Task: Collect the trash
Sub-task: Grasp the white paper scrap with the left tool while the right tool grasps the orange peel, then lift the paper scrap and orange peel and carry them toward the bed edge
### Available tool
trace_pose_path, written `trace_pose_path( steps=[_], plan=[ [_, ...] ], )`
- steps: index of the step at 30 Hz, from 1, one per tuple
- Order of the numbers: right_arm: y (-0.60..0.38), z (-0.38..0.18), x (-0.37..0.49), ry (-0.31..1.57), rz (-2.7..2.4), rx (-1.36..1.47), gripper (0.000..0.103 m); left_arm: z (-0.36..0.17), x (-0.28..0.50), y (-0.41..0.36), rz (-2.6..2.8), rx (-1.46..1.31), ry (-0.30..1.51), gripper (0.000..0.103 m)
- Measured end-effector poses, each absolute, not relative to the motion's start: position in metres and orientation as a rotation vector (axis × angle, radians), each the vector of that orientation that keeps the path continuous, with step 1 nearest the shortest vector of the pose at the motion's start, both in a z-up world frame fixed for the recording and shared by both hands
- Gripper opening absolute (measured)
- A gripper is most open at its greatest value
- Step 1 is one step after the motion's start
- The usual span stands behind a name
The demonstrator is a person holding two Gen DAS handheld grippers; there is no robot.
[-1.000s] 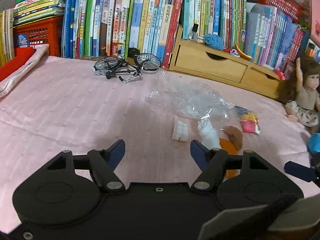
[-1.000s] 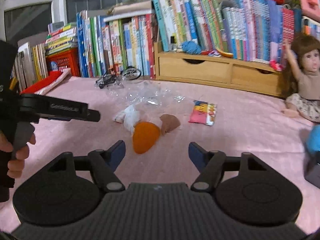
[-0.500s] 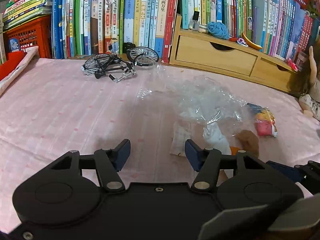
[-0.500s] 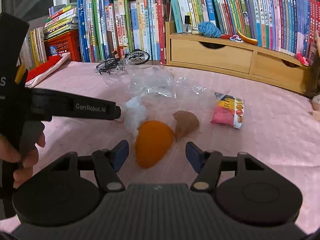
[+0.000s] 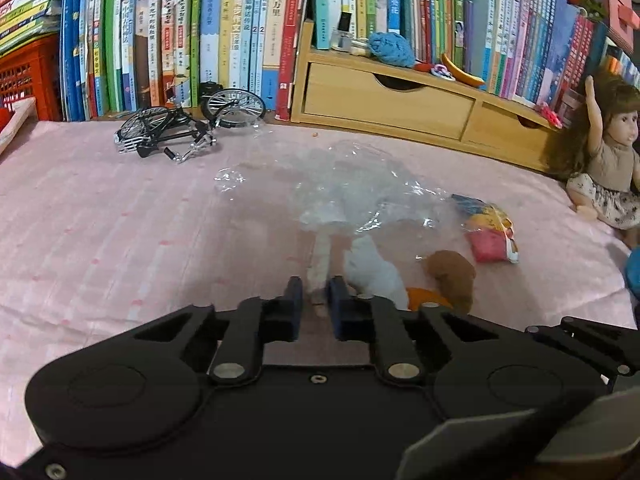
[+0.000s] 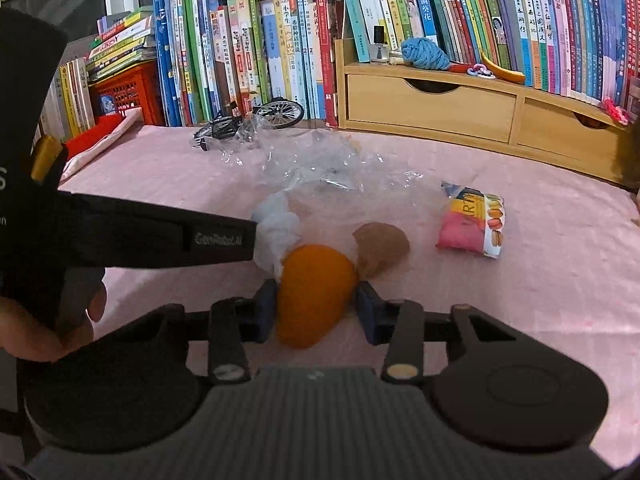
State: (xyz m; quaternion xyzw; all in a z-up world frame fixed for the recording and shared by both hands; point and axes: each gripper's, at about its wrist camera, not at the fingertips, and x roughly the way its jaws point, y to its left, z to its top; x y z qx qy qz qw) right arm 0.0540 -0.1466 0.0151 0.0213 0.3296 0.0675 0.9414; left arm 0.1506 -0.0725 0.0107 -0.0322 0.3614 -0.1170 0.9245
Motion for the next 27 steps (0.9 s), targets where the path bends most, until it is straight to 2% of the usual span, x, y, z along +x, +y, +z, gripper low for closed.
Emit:
trace_pose_path(
  steps=[13, 27],
  plan=[
    [-0.155, 0.026, 0.03, 0.638, 0.123, 0.046, 0.046, 0.026, 0.131, -0.056, -0.236, -0.087, 0.717, 0.01],
    [-0.154, 0.043, -0.021, 0.605, 0.133, 0.024, 0.046, 0.046, 0.057, -0.038, -0.318, -0.084, 0.67, 0.01]
  ],
)
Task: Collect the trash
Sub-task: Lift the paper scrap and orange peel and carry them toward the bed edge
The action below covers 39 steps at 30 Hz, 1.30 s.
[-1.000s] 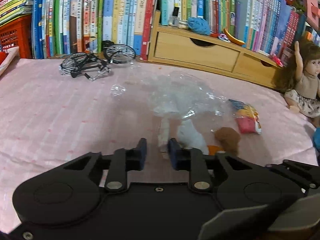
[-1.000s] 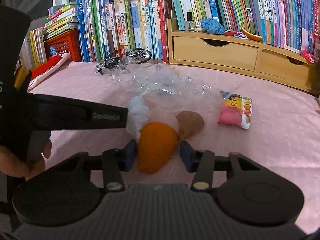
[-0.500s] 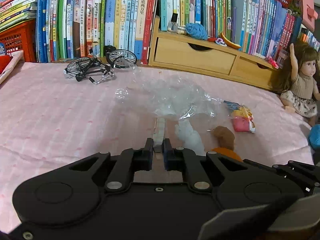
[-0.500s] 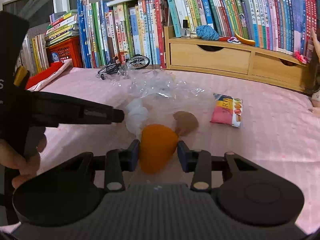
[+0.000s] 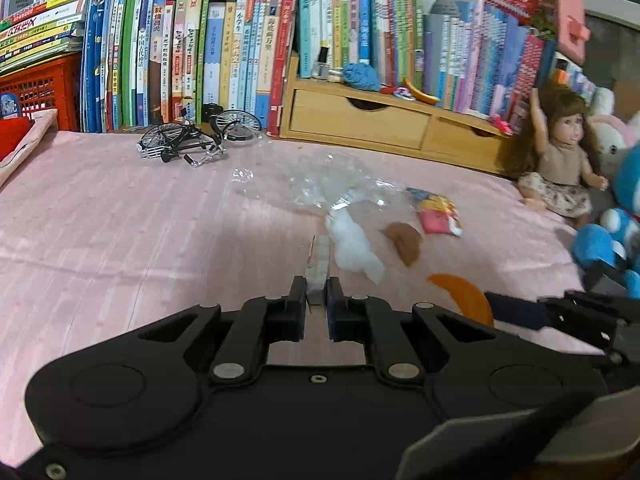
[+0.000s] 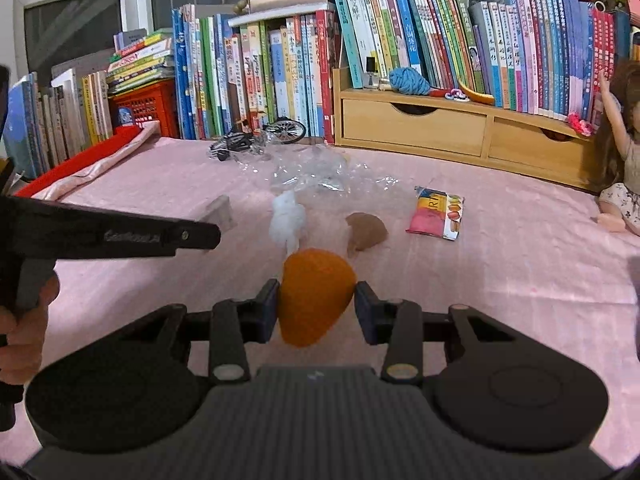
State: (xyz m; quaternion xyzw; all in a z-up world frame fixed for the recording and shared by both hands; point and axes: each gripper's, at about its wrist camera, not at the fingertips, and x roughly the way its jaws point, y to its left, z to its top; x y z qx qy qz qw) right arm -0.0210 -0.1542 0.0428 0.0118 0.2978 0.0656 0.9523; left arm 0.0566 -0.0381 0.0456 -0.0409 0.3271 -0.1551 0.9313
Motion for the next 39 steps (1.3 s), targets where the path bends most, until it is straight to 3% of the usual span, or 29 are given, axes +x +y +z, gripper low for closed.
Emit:
trace_pose_path(
  steps=[24, 39],
  plan=[
    [-0.115, 0.056, -0.167, 0.583, 0.263, -0.002, 0.046, 0.073, -0.132, 0.002, -0.516, -0.017, 0.566, 0.01],
    [-0.105, 0.034, -0.237, 0.66, 0.33, -0.001, 0.046, 0.045, -0.211, 0.029, -0.581, 0.02, 0.662, 0.01]
  ],
)
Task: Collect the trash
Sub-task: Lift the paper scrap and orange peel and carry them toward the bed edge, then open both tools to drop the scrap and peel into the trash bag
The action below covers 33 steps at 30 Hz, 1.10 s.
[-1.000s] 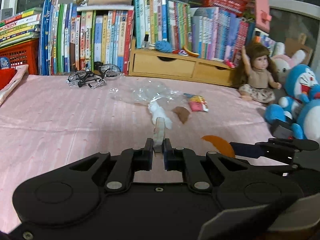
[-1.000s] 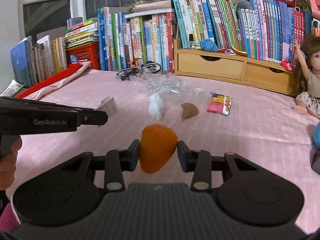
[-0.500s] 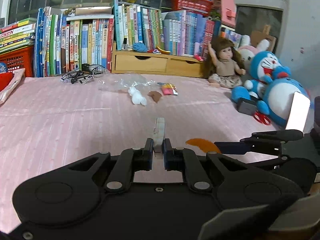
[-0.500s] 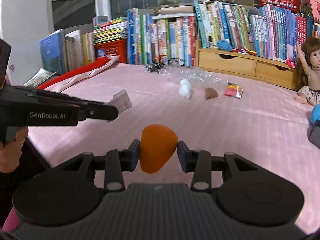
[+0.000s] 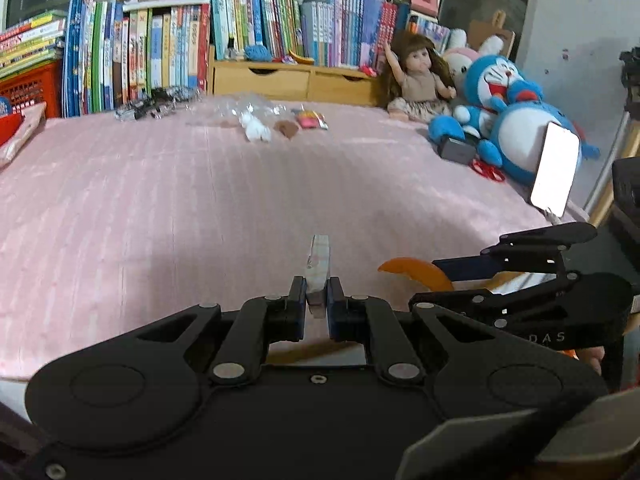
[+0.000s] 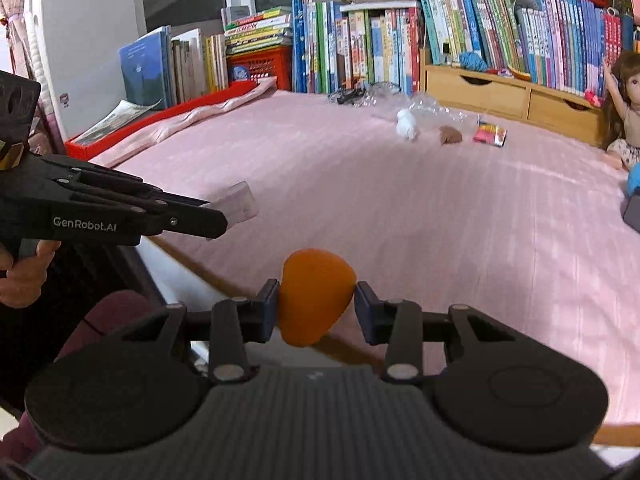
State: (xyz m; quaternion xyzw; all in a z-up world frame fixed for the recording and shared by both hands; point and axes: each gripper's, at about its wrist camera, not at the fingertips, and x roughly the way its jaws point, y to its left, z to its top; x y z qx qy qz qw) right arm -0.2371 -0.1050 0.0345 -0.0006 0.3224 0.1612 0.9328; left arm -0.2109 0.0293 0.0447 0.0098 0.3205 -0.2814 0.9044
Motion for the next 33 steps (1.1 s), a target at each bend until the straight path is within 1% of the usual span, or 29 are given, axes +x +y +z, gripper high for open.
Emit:
trace_pose_path(
  steps=[5, 11, 13, 15, 20, 26, 29, 31, 33],
  plan=[
    [-0.104, 0.02, -0.249, 0.706, 0.348, 0.019, 0.046, 0.034, -0.227, 0.033, -0.599, 0.036, 0.709, 0.01],
    [-0.099, -0.005, -0.257, 0.795, 0.363, 0.029, 0.041, 0.015, -0.24, 0.029, -0.609, 0.066, 0.792, 0.01],
    [-0.096, -0.012, -0.258, 0.82, 0.365, 0.026, 0.038, 0.006, -0.241, 0.027, -0.603, 0.077, 0.819, 0.01],
    [-0.095, -0.021, -0.259, 0.851, 0.366, 0.032, 0.032, -0.003, -0.242, 0.025, -0.599, 0.083, 0.851, 0.01],
    [-0.097, -0.028, -0.26, 0.873, 0.361, 0.052, 0.031, -0.02, -0.242, 0.023, -0.6, 0.1, 0.917, 0.01],
    [-0.1, -0.026, -0.256, 0.869, 0.354, 0.064, 0.032, -0.032, -0.243, 0.017, -0.611, 0.145, 0.973, 0.013],
    [-0.101, -0.024, -0.253, 0.862, 0.347, 0.068, 0.034, -0.036, -0.245, 0.015, -0.607, 0.171, 0.984, 0.019],
    [-0.103, -0.023, -0.252, 0.86, 0.347, 0.068, 0.036, -0.038, -0.245, 0.015, -0.601, 0.177, 0.991, 0.031],
    [-0.104, -0.022, -0.252, 0.856, 0.346, 0.071, 0.036, -0.037, -0.244, 0.015, -0.594, 0.179, 0.99, 0.038]
  ],
)
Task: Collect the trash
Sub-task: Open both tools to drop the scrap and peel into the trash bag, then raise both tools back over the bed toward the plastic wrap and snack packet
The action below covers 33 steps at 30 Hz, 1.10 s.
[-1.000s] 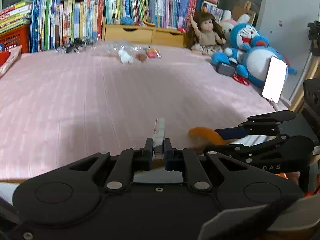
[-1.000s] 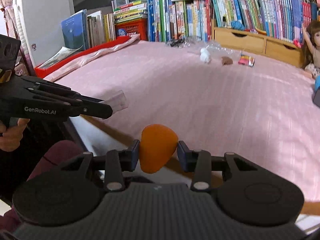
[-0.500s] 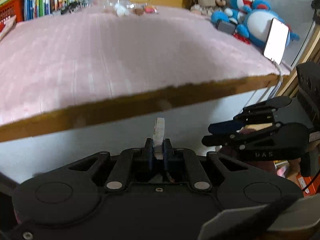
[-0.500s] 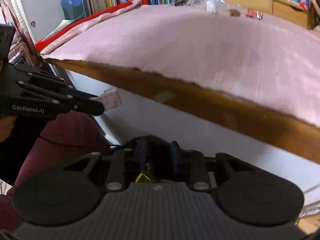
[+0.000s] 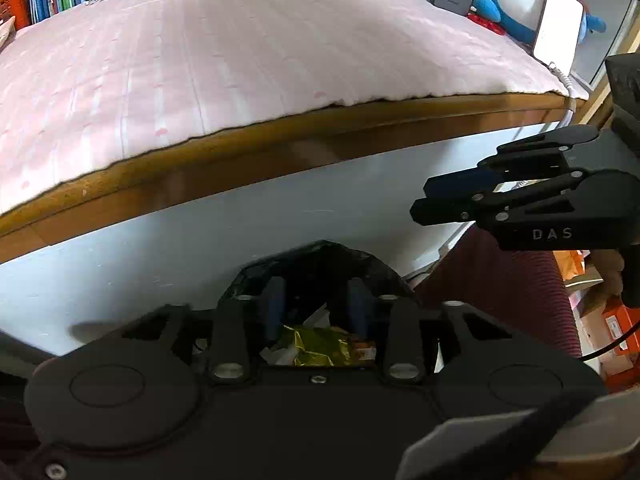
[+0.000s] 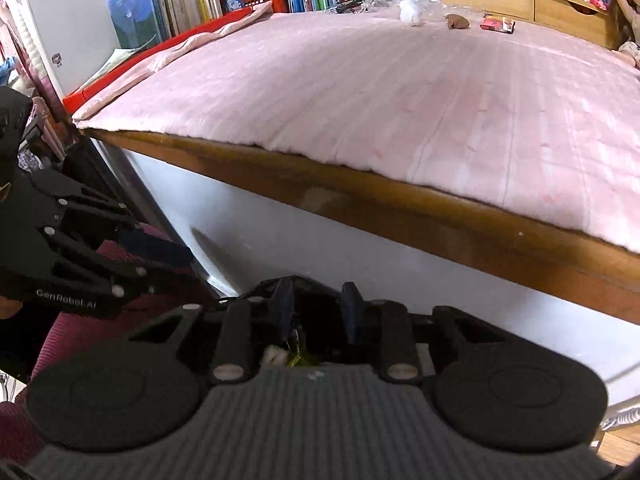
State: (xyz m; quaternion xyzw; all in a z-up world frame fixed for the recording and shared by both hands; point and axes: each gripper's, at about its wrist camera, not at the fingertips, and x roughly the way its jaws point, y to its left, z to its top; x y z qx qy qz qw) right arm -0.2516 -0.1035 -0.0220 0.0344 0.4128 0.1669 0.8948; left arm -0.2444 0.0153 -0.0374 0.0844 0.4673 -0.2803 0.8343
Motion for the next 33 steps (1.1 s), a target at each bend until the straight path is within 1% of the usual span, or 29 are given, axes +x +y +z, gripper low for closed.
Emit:
trace_pose_path(
  steps=[2, 4, 7, 9, 14, 16, 18, 21, 23, 25, 28, 30, 33],
  plan=[
    [-0.105, -0.02, -0.251, 0.85, 0.348, 0.078, 0.036, -0.036, -0.243, 0.017, -0.588, 0.18, 0.982, 0.038],
    [-0.106, -0.017, -0.25, 0.842, 0.349, 0.085, 0.037, -0.033, -0.243, 0.019, -0.585, 0.176, 0.973, 0.043],
    [-0.111, -0.012, -0.249, 0.824, 0.345, 0.094, 0.044, -0.026, -0.24, 0.019, -0.582, 0.169, 0.955, 0.044],
    [-0.115, -0.007, -0.247, 0.809, 0.34, 0.106, 0.052, -0.02, -0.239, 0.02, -0.576, 0.163, 0.937, 0.046],
    [-0.124, 0.01, -0.243, 0.759, 0.339, 0.132, 0.052, 0.002, -0.231, 0.028, -0.579, 0.132, 0.889, 0.047],
    [-0.128, 0.021, -0.242, 0.726, 0.337, 0.138, 0.054, 0.014, -0.227, 0.031, -0.588, 0.123, 0.863, 0.047],
    [-0.134, 0.035, -0.239, 0.687, 0.325, 0.138, 0.059, 0.028, -0.222, 0.032, -0.591, 0.122, 0.825, 0.049],
    [-0.142, 0.055, -0.227, 0.634, 0.287, 0.117, 0.063, 0.049, -0.21, 0.032, -0.587, 0.118, 0.765, 0.053],
    [-0.148, 0.067, -0.215, 0.613, 0.253, 0.101, 0.066, 0.061, -0.197, 0.029, -0.578, 0.112, 0.734, 0.056],
    [-0.153, 0.076, -0.201, 0.601, 0.227, 0.091, 0.069, 0.072, -0.18, 0.029, -0.559, 0.1, 0.712, 0.062],
    [-0.165, 0.084, -0.178, 0.597, 0.18, 0.085, 0.07, 0.083, -0.147, 0.027, -0.523, 0.089, 0.708, 0.063],
    [-0.175, 0.088, -0.157, 0.603, 0.155, 0.118, 0.071, 0.085, -0.124, 0.025, -0.499, 0.076, 0.715, 0.065],
    [-0.189, 0.095, -0.129, 0.599, 0.124, 0.174, 0.071, 0.088, -0.082, 0.022, -0.469, 0.034, 0.747, 0.065]
  ],
)
